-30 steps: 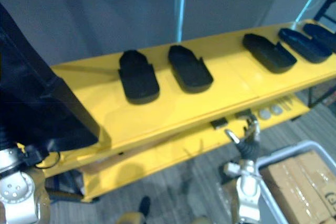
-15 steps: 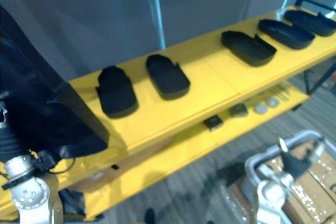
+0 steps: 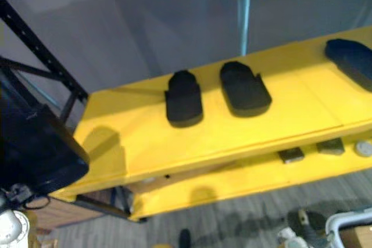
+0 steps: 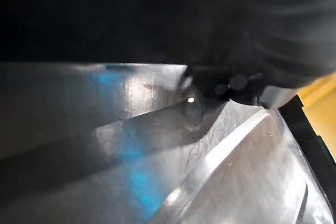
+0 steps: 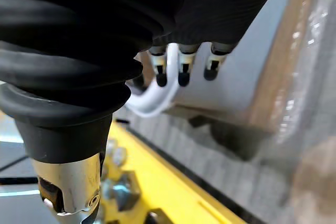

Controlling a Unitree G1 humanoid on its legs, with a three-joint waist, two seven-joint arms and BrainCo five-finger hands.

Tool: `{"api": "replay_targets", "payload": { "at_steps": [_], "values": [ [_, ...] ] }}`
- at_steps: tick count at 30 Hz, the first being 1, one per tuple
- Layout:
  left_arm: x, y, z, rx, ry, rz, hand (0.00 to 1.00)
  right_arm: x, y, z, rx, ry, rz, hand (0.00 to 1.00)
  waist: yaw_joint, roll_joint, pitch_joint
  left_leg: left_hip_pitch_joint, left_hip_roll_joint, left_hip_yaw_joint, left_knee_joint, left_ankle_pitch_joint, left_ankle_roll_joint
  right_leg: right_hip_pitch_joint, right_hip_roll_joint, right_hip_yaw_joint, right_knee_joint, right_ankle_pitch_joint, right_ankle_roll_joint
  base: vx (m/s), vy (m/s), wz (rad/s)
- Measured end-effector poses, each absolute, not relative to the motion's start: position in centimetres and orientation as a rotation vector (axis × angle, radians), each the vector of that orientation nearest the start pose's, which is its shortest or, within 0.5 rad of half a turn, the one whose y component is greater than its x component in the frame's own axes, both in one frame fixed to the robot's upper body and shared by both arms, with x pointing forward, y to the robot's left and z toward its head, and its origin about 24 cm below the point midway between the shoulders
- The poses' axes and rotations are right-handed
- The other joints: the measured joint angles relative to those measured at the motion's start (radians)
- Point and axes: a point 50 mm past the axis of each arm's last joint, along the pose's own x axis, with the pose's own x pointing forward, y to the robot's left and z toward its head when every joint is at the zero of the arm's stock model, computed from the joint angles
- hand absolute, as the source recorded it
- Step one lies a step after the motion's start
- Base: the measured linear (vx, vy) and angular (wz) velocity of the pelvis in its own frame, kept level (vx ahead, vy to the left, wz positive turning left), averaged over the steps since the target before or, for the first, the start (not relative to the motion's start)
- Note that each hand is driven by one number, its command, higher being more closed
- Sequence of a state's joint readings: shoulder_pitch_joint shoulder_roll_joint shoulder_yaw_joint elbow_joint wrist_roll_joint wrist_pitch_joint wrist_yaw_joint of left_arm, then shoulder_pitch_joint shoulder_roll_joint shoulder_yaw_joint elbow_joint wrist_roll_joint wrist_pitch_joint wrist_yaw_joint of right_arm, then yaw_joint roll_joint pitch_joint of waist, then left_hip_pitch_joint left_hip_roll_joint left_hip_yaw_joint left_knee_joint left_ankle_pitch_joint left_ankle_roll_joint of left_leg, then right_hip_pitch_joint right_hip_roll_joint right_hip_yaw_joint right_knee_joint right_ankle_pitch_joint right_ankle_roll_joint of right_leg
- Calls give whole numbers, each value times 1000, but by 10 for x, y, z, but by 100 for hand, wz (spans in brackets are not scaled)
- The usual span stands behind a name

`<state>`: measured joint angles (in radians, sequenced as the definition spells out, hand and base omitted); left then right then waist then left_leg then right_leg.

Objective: Walk over and take plastic housings, then place them on the shelf

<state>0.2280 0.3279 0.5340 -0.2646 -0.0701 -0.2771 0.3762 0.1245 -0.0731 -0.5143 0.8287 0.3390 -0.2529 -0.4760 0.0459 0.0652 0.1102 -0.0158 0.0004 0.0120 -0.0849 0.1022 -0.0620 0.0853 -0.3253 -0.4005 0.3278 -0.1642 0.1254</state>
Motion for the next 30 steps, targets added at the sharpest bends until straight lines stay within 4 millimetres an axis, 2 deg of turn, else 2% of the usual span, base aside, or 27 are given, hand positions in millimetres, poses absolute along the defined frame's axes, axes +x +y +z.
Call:
{"api": "replay_targets", "payload": {
  "at_steps": [2,3,4,7,8,10,12,13,16,19,20,21,23,25,30],
  "values": [
    [169,326,144,384,-496,786,100,87,-279,-123,218,706,-1165,0,6,-24,1,-5,6,-3,4,1,-1,-10,11,23,-6,4,-9,28,27,-7],
    [175,327,145,380,-490,783,100,85,-276,-128,230,737,-1136,0,10,-38,5,-15,10,-6,4,5,-6,-12,33,53,-28,15,-29,8,47,6],
    [183,326,142,359,-466,777,100,79,-274,-132,240,770,-1116,0,7,-51,2,-32,18,-17,4,9,-11,-10,54,86,-61,24,-43,12,45,15],
    [197,317,126,267,-382,742,100,64,-268,-142,272,861,-1061,0,-3,-71,4,-57,18,-63,4,26,-19,12,76,96,-107,25,-44,-3,-3,40],
    [198,308,115,223,-346,730,100,52,-265,-147,288,911,-1038,0,-2,-68,9,-60,18,-85,4,32,-22,28,84,96,-124,22,-46,-26,-18,54],
    [198,297,104,190,-299,722,100,43,-258,-154,310,975,-979,0,0,-61,13,-79,14,-115,3,43,-31,45,97,97,-143,-14,-52,-67,-43,63],
    [198,293,101,175,-288,710,100,45,-255,-155,301,992,-935,0,3,-64,25,-98,15,-137,-2,47,-35,57,110,99,-165,-61,-25,-128,-88,50],
    [197,293,98,176,-272,701,100,48,-259,-154,288,984,-925,0,8,-48,37,-103,30,-128,-3,45,-38,61,125,98,-184,-70,-8,-158,-109,16],
    [196,292,96,194,-248,668,100,52,-274,-147,251,947,-930,0,6,-19,51,-87,69,-50,-2,46,-36,88,135,72,-199,-64,2,-73,-79,9],
    [198,294,99,219,-247,627,100,59,-286,-140,221,902,-933,0,-1,-20,51,-69,80,-6,-3,67,-40,106,136,81,-208,-63,3,42,-35,-10],
    [202,296,103,254,-237,588,100,62,-288,-138,233,883,-929,0,-7,-30,58,-56,72,4,-4,71,-46,119,133,92,-220,-57,14,81,-10,-12],
    [204,297,103,261,-235,583,100,62,-288,-139,242,882,-927,0,-7,-34,60,-53,71,6,-4,71,-46,121,132,97,-221,-56,14,101,-18,-15],
    [214,307,108,311,-208,567,100,62,-281,-142,266,900,-896,0,-5,-59,68,-46,69,24,-4,69,-49,127,129,103,-225,-54,16,73,-22,-11],
    [231,324,111,368,-139,553,100,60,-272,-146,265,937,-848,0,-15,-77,71,-46,69,33,-4,69,-49,127,129,106,-228,-52,14,65,-28,-3],
    [255,353,118,458,1,522,100,55,-265,-151,271,996,-790,0,-37,-70,75,-31,78,61,-5,65,-53,129,134,130,-234,-46,8,24,-16,-13]
  ]
}}
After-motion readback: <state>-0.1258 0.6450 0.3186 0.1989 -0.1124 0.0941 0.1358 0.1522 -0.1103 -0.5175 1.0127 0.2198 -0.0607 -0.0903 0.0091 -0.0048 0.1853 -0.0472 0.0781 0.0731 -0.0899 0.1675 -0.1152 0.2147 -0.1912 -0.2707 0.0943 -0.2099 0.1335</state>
